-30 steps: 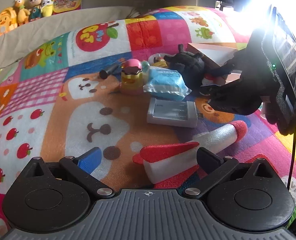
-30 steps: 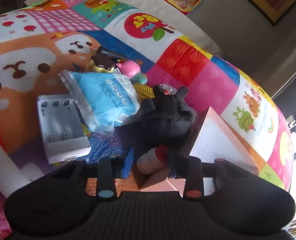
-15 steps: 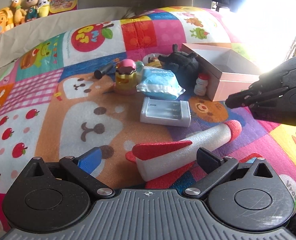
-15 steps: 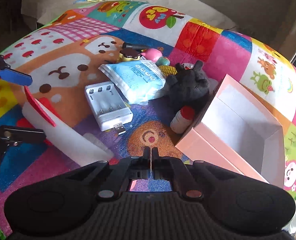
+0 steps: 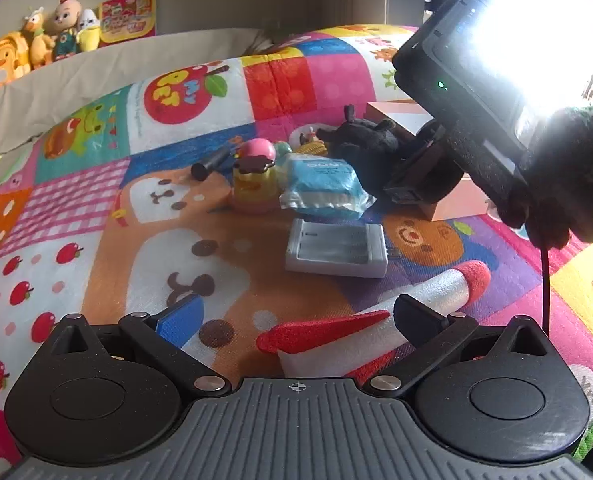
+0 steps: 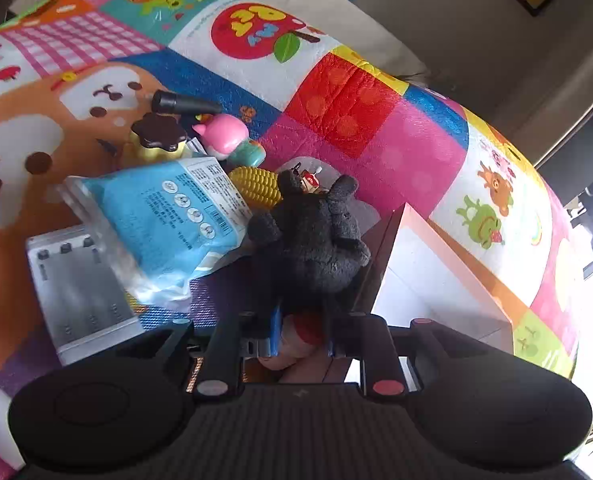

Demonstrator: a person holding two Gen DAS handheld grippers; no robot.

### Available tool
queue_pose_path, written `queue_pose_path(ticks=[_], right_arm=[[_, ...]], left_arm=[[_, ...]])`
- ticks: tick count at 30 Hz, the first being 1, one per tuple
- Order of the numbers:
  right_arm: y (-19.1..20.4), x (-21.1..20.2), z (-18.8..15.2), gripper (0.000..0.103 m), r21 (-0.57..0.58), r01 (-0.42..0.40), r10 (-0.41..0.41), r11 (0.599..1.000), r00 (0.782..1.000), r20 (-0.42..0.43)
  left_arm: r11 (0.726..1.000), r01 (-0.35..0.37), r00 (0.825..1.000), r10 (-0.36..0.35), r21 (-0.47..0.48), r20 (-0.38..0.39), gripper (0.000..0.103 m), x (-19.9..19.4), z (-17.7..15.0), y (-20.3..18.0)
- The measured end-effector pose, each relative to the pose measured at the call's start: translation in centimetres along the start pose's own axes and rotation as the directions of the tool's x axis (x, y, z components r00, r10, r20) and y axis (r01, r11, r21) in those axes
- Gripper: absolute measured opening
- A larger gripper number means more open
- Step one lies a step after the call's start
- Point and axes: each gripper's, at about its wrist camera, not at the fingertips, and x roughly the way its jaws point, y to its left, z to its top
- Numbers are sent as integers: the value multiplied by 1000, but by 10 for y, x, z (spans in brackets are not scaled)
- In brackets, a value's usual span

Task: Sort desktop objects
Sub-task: 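Grasp the small white red-capped bottle with the right gripper while the left gripper holds the rocket, then carry the bottle in the right gripper and rocket in the left toward the pink box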

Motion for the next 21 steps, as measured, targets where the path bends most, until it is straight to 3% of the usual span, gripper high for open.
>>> queue_pose_path(ticks=[3,5,8,11,13,17,21], right_arm=[[-6,10,9,25,-7,-44,43,999,995,-88],[-16,8,10,24,51,-134,140,990,978,-154],[-24,-16,-1,24,116,-308,325,944,930,-174],[-26,-51,-26,24,178,-438,461,881,880,-116],[-30,-73,-44,24,223,-436,458,872,887,-57],[-45,-96,-75,30,285,-303,303,909,952,43],[-58,-78,-95,31,425,-337,342,840,937,68]], left_arm=[[1000,-4,1000,4,-25,-1,103,0,-3,8],[999,2,1000,-1,-42,5,103,-2,-5,12],[999,7,1000,-6,-53,16,103,-5,-8,17],[998,6,1000,-5,-62,19,103,-6,-9,20],[998,7,1000,-5,-67,20,103,-5,-8,19],[998,17,999,-16,-59,31,103,-5,-5,11],[1000,27,999,-26,-8,20,103,-5,-4,-2]])
